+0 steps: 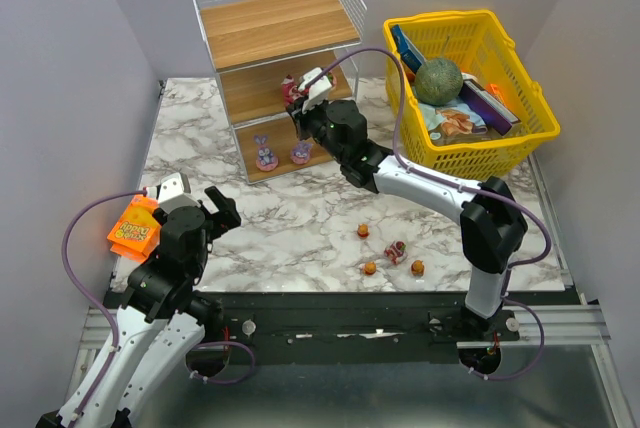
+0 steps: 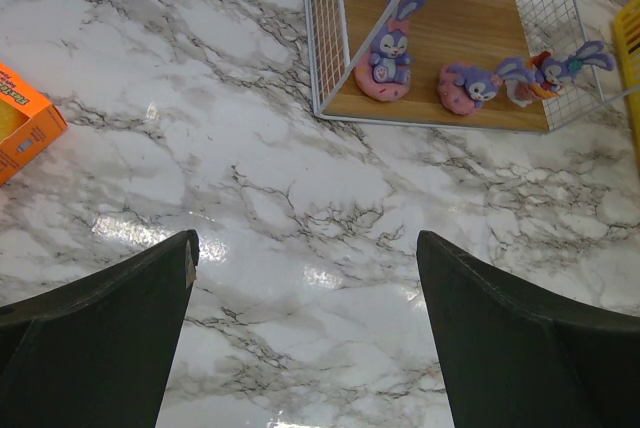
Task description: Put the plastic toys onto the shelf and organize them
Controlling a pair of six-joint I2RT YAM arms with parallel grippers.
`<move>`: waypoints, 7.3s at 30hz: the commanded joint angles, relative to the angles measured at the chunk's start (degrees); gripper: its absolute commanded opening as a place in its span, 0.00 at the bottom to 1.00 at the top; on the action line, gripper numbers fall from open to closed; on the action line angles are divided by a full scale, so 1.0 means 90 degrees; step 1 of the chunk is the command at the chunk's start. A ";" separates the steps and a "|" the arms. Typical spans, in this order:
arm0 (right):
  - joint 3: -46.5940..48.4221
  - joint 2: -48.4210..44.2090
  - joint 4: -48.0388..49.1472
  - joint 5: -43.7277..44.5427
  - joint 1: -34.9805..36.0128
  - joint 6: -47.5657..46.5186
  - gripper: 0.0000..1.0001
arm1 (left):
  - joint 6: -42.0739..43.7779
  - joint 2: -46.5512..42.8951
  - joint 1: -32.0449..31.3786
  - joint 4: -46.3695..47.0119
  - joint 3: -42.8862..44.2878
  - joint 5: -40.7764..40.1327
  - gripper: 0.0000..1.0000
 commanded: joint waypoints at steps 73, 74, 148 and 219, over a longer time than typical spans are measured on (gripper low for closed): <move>-0.4363 -0.4328 -0.7681 0.1870 0.0110 0.6604 0.73 | 0.0304 0.0286 -0.0034 0.0533 -0.0092 0.1007 0.99; -0.4412 -0.4299 -0.7623 0.1841 0.0101 0.6613 0.69 | 0.0295 0.0266 -0.0034 0.0533 -0.0092 0.0997 0.99; -0.0574 -0.0119 -0.4986 -0.0828 0.1516 -0.1231 0.71 | 0.0275 -0.0271 -0.0034 -0.0111 0.0396 0.0577 0.99; 0.0800 -0.0639 -0.3567 0.3062 0.2084 0.1848 0.01 | -0.0506 -0.1072 -0.0015 -0.0873 0.0543 -0.0448 0.99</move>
